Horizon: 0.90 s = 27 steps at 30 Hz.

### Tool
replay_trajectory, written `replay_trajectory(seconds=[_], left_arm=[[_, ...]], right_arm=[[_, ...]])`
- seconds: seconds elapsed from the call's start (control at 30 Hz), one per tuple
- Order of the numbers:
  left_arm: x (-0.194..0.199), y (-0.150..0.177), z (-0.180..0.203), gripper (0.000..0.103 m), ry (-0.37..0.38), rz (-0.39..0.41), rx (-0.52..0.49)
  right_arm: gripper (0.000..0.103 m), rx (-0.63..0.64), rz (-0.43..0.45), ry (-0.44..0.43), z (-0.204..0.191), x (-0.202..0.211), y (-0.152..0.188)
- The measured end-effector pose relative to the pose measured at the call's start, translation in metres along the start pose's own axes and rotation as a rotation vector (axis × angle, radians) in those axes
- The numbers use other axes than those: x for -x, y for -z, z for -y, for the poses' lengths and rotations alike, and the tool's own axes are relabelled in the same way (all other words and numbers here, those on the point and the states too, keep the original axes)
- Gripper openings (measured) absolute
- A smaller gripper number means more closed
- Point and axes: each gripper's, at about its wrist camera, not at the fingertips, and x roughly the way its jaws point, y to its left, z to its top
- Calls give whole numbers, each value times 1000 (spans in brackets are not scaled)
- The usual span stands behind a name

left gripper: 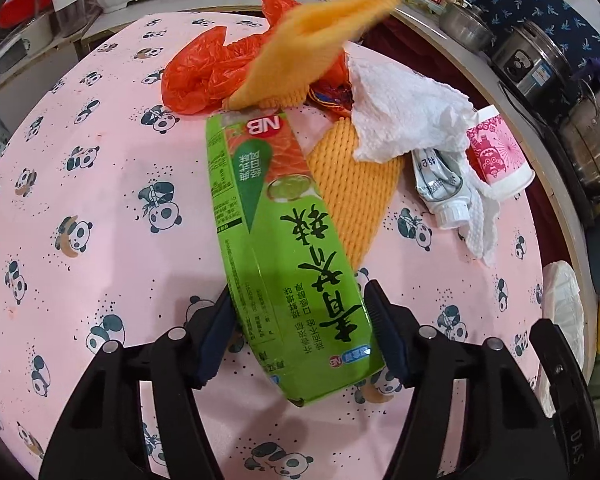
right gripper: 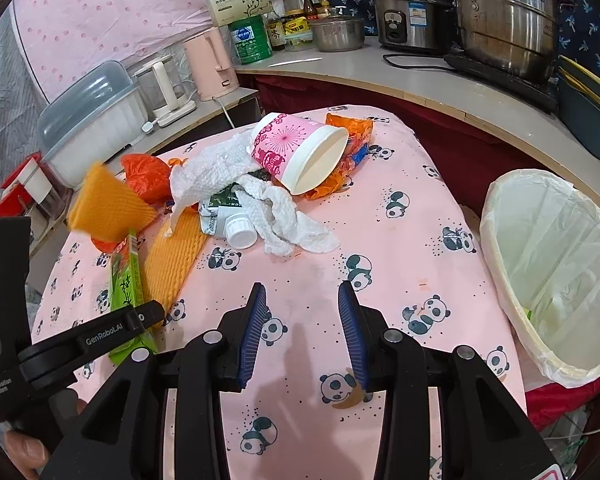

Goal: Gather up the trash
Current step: 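Grasp the green NB drink carton with the left gripper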

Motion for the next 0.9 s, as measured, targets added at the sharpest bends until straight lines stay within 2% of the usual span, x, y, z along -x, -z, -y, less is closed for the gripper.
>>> replay_trajectory(seconds=[0.17, 0.47, 0.9], left_arm=[[11, 9, 1, 54, -9, 21, -18], [43, 20, 2, 50, -46, 131, -70], [79, 20, -2, 46, -40, 222, -68]], right_arm=[[37, 3, -2, -7, -6, -1, 1], [37, 20, 10, -18, -17, 6, 1], [37, 41, 35, -26, -27, 20, 2]])
